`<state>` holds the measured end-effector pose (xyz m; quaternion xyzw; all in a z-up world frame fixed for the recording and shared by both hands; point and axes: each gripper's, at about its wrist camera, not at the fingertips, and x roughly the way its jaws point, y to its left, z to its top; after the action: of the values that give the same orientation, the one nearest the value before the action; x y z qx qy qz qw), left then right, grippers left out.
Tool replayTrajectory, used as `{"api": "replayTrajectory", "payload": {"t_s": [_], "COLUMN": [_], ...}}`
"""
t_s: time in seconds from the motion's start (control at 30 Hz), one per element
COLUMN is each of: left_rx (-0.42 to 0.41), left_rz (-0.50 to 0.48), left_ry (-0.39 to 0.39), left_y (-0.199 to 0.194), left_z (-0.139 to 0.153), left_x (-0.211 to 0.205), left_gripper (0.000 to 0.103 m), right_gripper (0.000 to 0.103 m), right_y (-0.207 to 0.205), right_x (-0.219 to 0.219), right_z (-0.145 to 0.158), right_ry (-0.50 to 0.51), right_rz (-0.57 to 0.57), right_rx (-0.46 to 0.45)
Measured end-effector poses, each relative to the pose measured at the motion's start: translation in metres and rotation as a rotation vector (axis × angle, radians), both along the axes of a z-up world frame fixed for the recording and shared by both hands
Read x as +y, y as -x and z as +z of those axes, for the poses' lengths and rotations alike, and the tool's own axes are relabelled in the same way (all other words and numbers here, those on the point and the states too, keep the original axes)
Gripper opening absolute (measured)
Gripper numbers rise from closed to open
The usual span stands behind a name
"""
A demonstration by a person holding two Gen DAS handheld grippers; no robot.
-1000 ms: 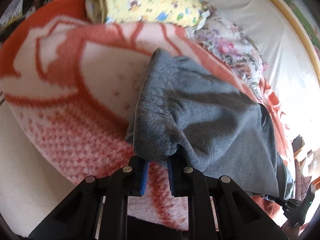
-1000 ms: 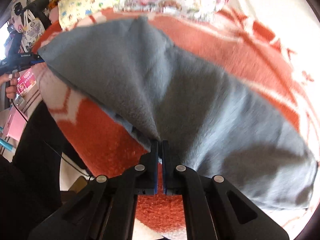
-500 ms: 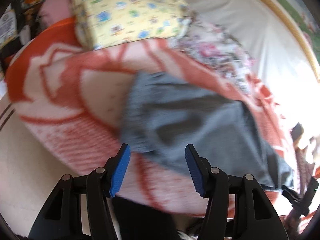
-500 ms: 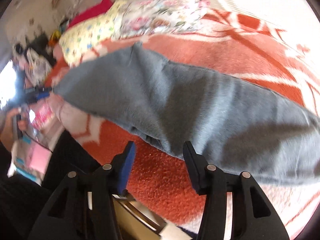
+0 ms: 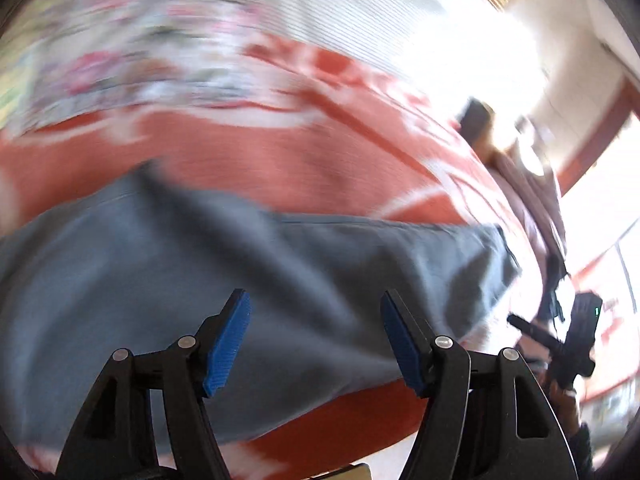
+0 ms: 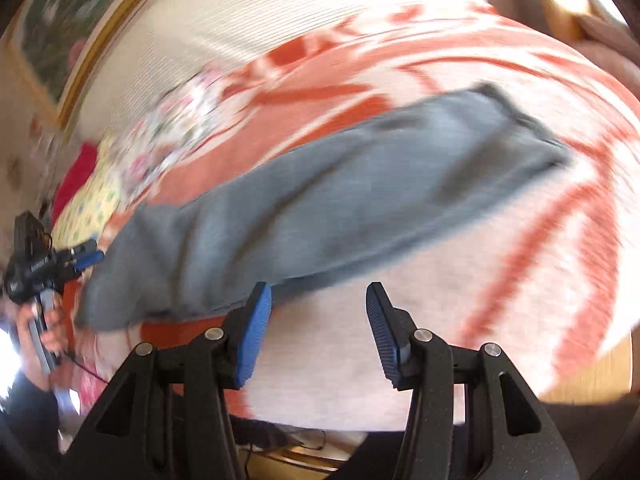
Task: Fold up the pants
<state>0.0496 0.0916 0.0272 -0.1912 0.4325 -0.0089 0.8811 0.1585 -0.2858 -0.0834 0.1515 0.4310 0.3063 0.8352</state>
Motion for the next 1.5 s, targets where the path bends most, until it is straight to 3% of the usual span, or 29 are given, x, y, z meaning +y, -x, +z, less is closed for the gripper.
{"api": "replayTrajectory", "payload": {"t_s": [0.3, 0.5, 0.57, 0.7, 0.93, 1.1, 1.17, 1.2, 1.23, 1.3, 1.4, 1.5], "left_rx": [0.052, 0.099, 0.119, 0.168, 0.243, 0.222, 0.216, 0.211, 0.209, 0.219, 0.211, 0.219], "left_rz": [-0.365, -0.574, -0.622, -0.703, -0.829, -0.866, -0.874, -0.882, -0.902, -0.934, -0.964, -0.962], "left_ry": [-0.015, -0.023, -0.058, -0.116, -0.143, -0.207, -0.222, -0.221, -0.205, -0.185, -0.217, -0.178], "left_y": [-0.136, -0.224, -0.249, -0.285, -0.324, -0.327, -0.328, -0.328, -0.328, -0.328, -0.327, -0.337], "left_z": [0.001, -0.011, -0.02, -0.043, -0.076, -0.089, -0.089, -0.089, -0.088, -0.089, -0.089, -0.086], "left_x": [-0.122, -0.205, -0.231, -0.272, -0.328, -0.35, -0.355, -0.358, -0.363, -0.373, -0.387, -0.395], "left_gripper": [0.075, 0.076, 0.076, 0.076, 0.076, 0.074, 0.068, 0.06, 0.045, 0.029, 0.021, 0.016], "right_gripper": [0.056, 0.058, 0.058, 0.058, 0.058, 0.038, 0.013, 0.013, 0.011, 0.011, 0.01, 0.01], "right_y": [-0.03, -0.06, -0.071, -0.088, -0.101, -0.104, -0.103, -0.105, -0.104, -0.103, -0.101, -0.105], "right_x": [-0.081, -0.105, -0.111, -0.116, -0.122, -0.119, -0.121, -0.121, -0.123, -0.126, -0.131, -0.137], "right_z": [-0.007, -0.018, -0.027, -0.039, -0.047, -0.052, -0.056, -0.059, -0.063, -0.063, -0.059, -0.056], "right_ry": [-0.16, -0.275, -0.308, -0.342, -0.39, -0.371, -0.361, -0.37, -0.395, -0.416, -0.403, -0.398], "right_rz": [-0.251, -0.341, -0.363, -0.392, -0.394, -0.381, -0.378, -0.374, -0.373, -0.378, -0.38, -0.384], "right_rx": [0.046, 0.075, 0.095, 0.117, 0.099, 0.081, 0.075, 0.081, 0.082, 0.067, 0.037, 0.025]}}
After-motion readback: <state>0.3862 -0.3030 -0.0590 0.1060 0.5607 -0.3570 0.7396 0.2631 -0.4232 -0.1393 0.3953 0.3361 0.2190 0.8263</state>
